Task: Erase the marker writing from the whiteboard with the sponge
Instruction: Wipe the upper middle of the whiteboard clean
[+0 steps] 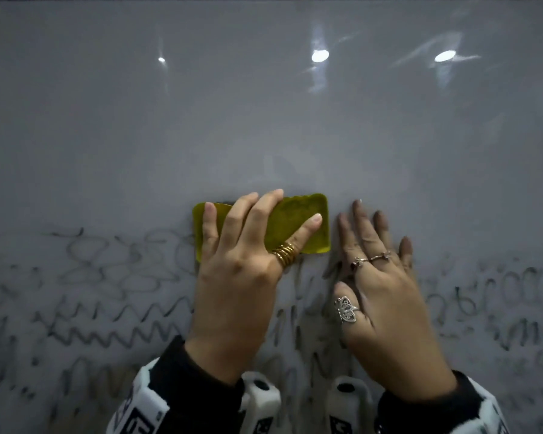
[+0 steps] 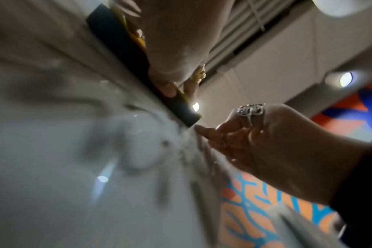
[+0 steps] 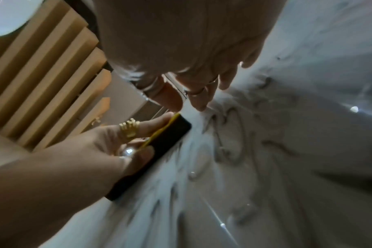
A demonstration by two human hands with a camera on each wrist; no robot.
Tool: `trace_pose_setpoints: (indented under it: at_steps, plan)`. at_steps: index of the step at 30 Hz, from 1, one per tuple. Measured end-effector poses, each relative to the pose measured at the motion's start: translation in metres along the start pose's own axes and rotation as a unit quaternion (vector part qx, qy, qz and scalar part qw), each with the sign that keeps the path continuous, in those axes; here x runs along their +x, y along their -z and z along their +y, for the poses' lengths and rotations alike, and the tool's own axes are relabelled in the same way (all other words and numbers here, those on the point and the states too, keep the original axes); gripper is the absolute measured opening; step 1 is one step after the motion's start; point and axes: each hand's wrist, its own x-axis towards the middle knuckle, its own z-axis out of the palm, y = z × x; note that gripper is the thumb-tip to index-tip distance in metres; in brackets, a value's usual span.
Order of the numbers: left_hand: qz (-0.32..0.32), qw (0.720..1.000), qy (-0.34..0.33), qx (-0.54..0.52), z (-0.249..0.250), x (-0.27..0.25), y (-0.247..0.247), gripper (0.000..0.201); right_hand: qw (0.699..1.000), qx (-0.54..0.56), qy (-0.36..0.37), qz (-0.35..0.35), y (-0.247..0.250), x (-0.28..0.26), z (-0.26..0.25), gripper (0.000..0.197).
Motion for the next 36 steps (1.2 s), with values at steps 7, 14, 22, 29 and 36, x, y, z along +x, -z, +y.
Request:
trace_pose_setpoints:
  at_steps: [7, 14, 22, 29, 36]
  plan:
    - [0.024, 1.0, 0.021, 0.003, -0.018, -0.003, 0.004, 0.053, 0.999, -0.044, -0.017, 0.023, -0.013, 0.001, -0.004, 0.07]
    - [-0.009, 0.999, -0.03, 0.013, 0.024, 0.047, -0.014, 0.046, 0.99, -0.009, -0.113, 0.089, 0.011, 0.001, 0.03, 0.068]
    - [0.033, 0.996, 0.041, 0.072, 0.007, 0.011, -0.017, 0.065, 0.988, -0.073, -0.132, 0.042, 0.003, 0.004, 0.033, 0.07]
    - [0.009, 0.994, 0.088, 0.066, 0.049, 0.016, -0.022, 0.07, 0.984, -0.09, -0.153, -0.009, 0.001, 0.005, 0.03, 0.07]
    - [0.015, 0.986, 0.143, 0.083, 0.018, -0.004, -0.011, 0.083, 0.982, -0.089, -0.164, -0.022, 0.006, 0.007, 0.025, 0.072]
